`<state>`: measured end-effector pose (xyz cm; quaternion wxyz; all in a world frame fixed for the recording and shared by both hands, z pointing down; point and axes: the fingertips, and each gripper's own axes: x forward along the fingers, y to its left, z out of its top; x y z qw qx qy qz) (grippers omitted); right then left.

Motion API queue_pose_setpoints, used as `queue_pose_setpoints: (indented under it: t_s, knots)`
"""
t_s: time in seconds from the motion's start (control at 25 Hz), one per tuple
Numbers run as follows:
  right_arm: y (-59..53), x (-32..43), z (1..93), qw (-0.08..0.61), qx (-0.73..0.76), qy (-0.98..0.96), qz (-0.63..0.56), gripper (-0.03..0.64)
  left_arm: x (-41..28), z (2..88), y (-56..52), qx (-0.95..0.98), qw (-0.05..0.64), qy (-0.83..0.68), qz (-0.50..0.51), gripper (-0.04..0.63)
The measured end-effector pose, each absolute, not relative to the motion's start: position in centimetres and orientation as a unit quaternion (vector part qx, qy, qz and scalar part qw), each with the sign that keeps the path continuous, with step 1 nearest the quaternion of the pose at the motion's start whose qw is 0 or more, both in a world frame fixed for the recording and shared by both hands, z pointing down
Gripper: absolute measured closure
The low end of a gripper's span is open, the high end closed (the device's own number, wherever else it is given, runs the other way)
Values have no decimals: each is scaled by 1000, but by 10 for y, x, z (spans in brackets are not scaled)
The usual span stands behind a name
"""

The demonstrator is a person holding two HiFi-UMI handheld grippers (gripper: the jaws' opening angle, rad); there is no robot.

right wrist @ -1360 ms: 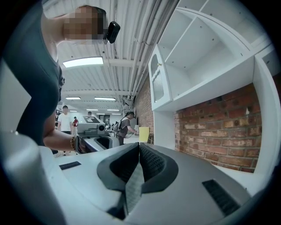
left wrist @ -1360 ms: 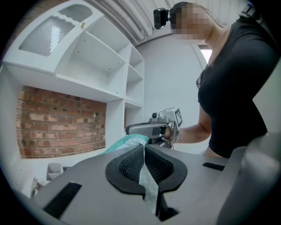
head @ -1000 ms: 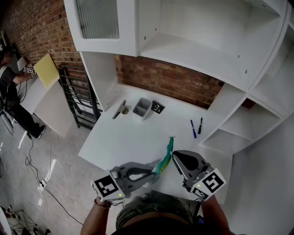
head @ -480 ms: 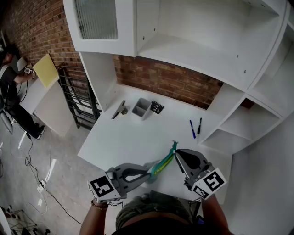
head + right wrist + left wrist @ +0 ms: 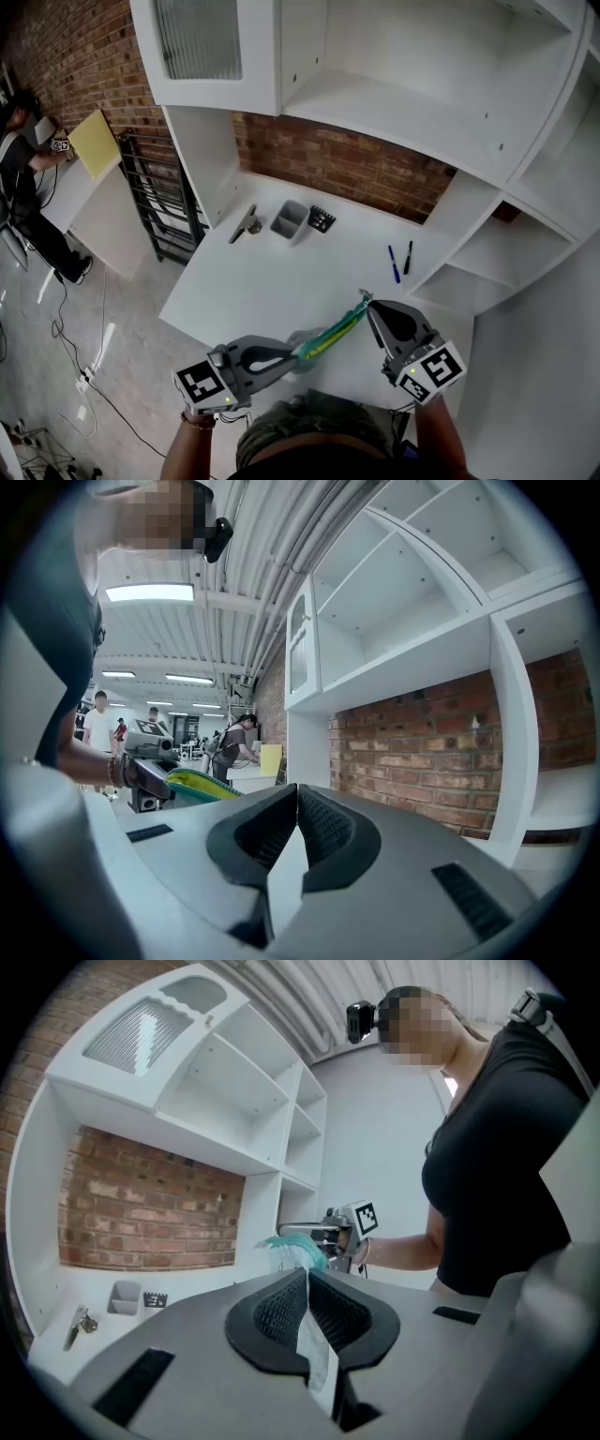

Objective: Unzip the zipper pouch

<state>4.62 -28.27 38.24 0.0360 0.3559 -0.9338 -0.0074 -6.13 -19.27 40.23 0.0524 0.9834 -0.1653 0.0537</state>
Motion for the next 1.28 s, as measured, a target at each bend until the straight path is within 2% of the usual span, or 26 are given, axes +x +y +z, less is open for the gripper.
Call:
queue_pose_setpoints:
  t_s: [0.4, 0.88, 1.28]
  knots:
    - [-286, 50, 388, 40, 362, -931, -3, 611, -74, 403, -192, 982, 60, -170, 53, 586]
    - [-291, 55, 400, 9, 385, -921, 60, 601, -83, 403, -208, 977, 70, -202, 18, 586]
    - [-292, 67, 403, -9, 421, -905, 57, 615, -98, 400, -238, 962, 44, -268, 12, 586]
